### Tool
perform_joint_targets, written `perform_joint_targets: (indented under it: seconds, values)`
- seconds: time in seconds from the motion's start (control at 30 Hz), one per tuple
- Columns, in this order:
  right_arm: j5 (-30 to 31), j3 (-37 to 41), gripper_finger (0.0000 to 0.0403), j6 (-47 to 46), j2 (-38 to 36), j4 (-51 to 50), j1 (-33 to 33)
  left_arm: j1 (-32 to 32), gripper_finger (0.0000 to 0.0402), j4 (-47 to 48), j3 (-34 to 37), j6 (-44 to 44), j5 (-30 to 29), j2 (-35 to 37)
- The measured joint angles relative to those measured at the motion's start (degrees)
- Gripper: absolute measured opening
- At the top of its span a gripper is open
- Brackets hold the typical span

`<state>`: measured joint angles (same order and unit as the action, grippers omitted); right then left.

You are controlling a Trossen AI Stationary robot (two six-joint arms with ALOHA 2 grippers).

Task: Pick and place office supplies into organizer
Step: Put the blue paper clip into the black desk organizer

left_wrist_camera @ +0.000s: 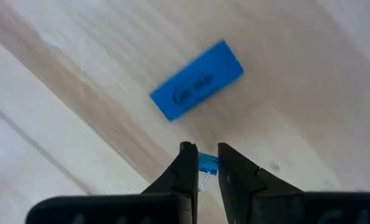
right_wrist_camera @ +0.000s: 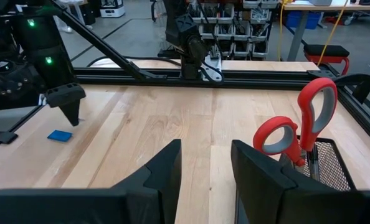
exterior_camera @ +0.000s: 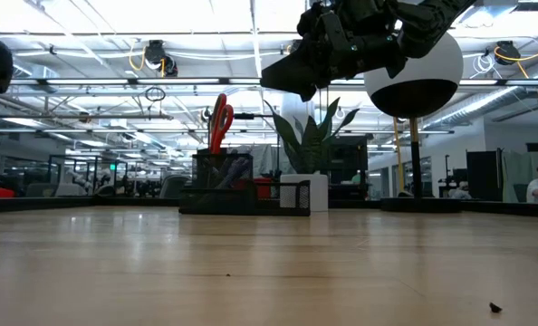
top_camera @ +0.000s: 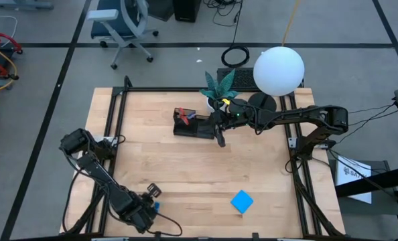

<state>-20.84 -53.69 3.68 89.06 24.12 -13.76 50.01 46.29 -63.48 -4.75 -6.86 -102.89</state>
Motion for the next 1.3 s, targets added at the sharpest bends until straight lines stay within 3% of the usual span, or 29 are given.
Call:
perform_joint_targets:
  seconds: [0.47,1.0,1.3]
  values:
    - [-0.02,0.0,0.013,0.0,0.0,0.01,0.01,-4.5,0.0043,4.86,-0.09,-4.88,-9.24,2.78]
    - [-0.04,0.0,0.013,-1.31,0.0,0.83,1.15,-10.11,0.0043,4.4,0.24,-5.21,-32.36,20.36]
    - [-0.07,0.0,0.013,-1.01,0.0,1.36,1.54,-16.24,0.0043,2.54,0.61,-4.53,-38.43,22.05]
